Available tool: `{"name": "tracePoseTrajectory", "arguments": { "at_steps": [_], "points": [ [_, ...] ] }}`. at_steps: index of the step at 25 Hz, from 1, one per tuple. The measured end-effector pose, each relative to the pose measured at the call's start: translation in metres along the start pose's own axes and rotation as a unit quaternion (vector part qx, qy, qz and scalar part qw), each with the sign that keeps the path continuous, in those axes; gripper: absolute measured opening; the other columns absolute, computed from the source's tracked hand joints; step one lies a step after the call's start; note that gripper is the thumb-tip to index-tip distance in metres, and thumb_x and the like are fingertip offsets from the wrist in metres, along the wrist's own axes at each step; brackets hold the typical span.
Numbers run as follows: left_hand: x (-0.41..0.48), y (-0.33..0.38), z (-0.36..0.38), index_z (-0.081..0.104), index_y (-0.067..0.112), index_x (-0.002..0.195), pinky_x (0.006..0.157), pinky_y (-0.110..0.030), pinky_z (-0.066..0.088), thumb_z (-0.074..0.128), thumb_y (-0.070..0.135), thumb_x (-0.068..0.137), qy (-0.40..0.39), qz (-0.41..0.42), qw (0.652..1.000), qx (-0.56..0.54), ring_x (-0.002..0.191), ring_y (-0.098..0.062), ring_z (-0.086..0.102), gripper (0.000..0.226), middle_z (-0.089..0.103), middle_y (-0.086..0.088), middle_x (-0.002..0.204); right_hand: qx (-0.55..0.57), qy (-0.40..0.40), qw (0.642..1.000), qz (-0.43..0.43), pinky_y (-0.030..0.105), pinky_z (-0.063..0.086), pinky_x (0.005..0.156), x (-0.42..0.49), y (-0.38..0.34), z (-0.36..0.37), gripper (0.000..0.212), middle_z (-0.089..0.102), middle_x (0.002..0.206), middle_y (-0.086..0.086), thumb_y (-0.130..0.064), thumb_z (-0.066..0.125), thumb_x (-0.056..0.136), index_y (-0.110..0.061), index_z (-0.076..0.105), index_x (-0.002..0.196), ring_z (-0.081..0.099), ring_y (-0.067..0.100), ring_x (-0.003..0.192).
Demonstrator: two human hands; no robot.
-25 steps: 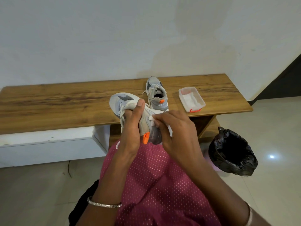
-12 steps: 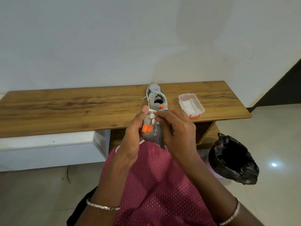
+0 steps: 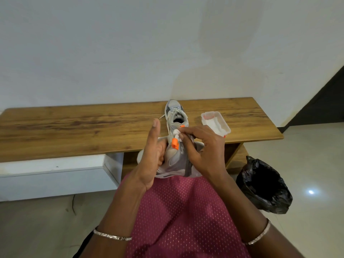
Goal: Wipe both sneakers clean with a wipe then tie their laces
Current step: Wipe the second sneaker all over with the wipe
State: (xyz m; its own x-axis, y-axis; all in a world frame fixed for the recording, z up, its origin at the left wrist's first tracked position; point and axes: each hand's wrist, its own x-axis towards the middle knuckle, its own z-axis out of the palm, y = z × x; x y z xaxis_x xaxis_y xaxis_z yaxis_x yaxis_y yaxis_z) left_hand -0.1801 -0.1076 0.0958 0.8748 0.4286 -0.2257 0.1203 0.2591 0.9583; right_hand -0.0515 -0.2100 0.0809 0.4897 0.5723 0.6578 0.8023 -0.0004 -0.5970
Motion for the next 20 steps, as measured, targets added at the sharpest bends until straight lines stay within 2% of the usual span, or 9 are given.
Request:
{"name": "tracePoseTrajectory", "arguments": {
  "at_steps": [2, 5, 8, 11, 14, 15, 17, 19, 20],
  "points": [
    [-0.001, 0.002, 0.005, 0.060, 0.021, 0.136, 0.110, -0.044, 0.044, 0.017, 0.084, 0.087, -0.001, 0.016, 1.000, -0.006, 0.121, -0.021, 0.066, 0.091, 0.072, -0.007, 0.125, -0.002, -0.007, 1.000, -0.003, 0.026, 0.053, 0.081, 0.002, -0.002, -0.002, 0.015, 0.074, 0.098, 0.001, -0.010, 0.072, 0.088, -0.010, 0.075, 0.103, 0.065, 0.010, 0.095],
    [0.002, 0.006, 0.008, 0.067, 0.021, 0.125, 0.096, -0.038, 0.052, 0.019, 0.082, 0.087, 0.008, 0.055, 0.998, -0.028, 0.109, -0.020, 0.070, 0.086, 0.075, -0.008, 0.112, -0.013, 0.001, 1.000, -0.027, 0.026, 0.051, 0.082, 0.003, -0.013, -0.004, 0.013, 0.072, 0.099, 0.002, -0.006, 0.070, 0.087, -0.007, 0.074, 0.100, 0.063, 0.012, 0.096],
    [0.007, 0.016, 0.006, 0.069, 0.017, 0.124, 0.090, -0.043, 0.055, 0.029, 0.088, 0.080, 0.005, 0.072, 0.995, -0.064, 0.108, -0.030, 0.070, 0.092, 0.073, -0.018, 0.112, -0.052, 0.031, 0.997, -0.045, 0.023, 0.048, 0.087, -0.003, -0.025, -0.001, 0.017, 0.069, 0.108, 0.004, -0.007, 0.067, 0.088, -0.006, 0.073, 0.105, 0.060, 0.016, 0.104],
    [0.012, 0.028, 0.009, 0.064, 0.002, 0.123, 0.071, -0.030, 0.055, 0.023, 0.086, 0.084, -0.019, 0.095, 0.993, -0.069, 0.080, -0.020, 0.073, 0.102, 0.075, -0.010, 0.089, -0.083, 0.046, 0.993, -0.067, 0.026, 0.049, 0.088, -0.006, -0.028, 0.001, 0.018, 0.070, 0.109, 0.006, -0.005, 0.070, 0.089, -0.005, 0.073, 0.107, 0.060, 0.020, 0.104],
    [0.018, 0.043, 0.016, 0.061, -0.007, 0.100, 0.055, -0.020, 0.052, 0.015, 0.075, 0.084, -0.060, 0.124, 0.988, -0.071, 0.058, -0.013, 0.067, 0.096, 0.069, -0.006, 0.065, -0.103, 0.063, 0.990, -0.079, 0.027, 0.050, 0.088, 0.004, -0.028, 0.002, 0.018, 0.071, 0.109, 0.008, -0.004, 0.071, 0.089, -0.005, 0.074, 0.108, 0.061, 0.021, 0.103],
    [0.020, 0.047, 0.017, 0.058, -0.008, 0.092, 0.055, -0.021, 0.052, 0.019, 0.077, 0.082, -0.067, 0.129, 0.987, -0.068, 0.058, -0.015, 0.066, 0.094, 0.068, -0.007, 0.063, -0.101, 0.068, 0.990, -0.076, 0.028, 0.050, 0.087, 0.014, -0.026, 0.000, 0.018, 0.071, 0.109, 0.007, -0.004, 0.071, 0.090, -0.006, 0.074, 0.108, 0.061, 0.021, 0.103],
    [0.026, 0.053, 0.019, 0.056, -0.006, 0.094, 0.059, -0.024, 0.052, 0.026, 0.082, 0.077, -0.076, 0.124, 0.988, -0.057, 0.061, -0.017, 0.066, 0.094, 0.068, -0.009, 0.066, -0.107, 0.069, 0.990, -0.051, 0.038, 0.050, 0.086, 0.039, -0.024, -0.005, 0.018, 0.071, 0.108, 0.004, -0.007, 0.067, 0.092, -0.010, 0.074, 0.109, 0.061, 0.020, 0.102],
    [0.028, 0.056, 0.022, 0.058, -0.003, 0.100, 0.060, -0.023, 0.051, 0.015, 0.086, 0.077, -0.068, 0.116, 0.991, -0.021, 0.062, -0.015, 0.066, 0.102, 0.069, -0.007, 0.067, -0.104, 0.056, 0.993, -0.027, 0.046, 0.049, 0.087, 0.058, -0.021, -0.012, 0.020, 0.072, 0.105, 0.000, -0.010, 0.063, 0.093, -0.013, 0.074, 0.110, 0.062, 0.017, 0.099],
    [0.028, 0.056, 0.022, 0.060, -0.004, 0.103, 0.061, -0.023, 0.051, 0.007, 0.088, 0.077, -0.064, 0.115, 0.991, -0.008, 0.063, -0.014, 0.066, 0.109, 0.069, -0.006, 0.067, -0.085, 0.047, 0.995, -0.027, 0.045, 0.050, 0.087, 0.062, -0.021, -0.015, 0.019, 0.072, 0.104, -0.001, -0.009, 0.062, 0.094, -0.012, 0.074, 0.109, 0.063, 0.015, 0.098]
  ]
}}
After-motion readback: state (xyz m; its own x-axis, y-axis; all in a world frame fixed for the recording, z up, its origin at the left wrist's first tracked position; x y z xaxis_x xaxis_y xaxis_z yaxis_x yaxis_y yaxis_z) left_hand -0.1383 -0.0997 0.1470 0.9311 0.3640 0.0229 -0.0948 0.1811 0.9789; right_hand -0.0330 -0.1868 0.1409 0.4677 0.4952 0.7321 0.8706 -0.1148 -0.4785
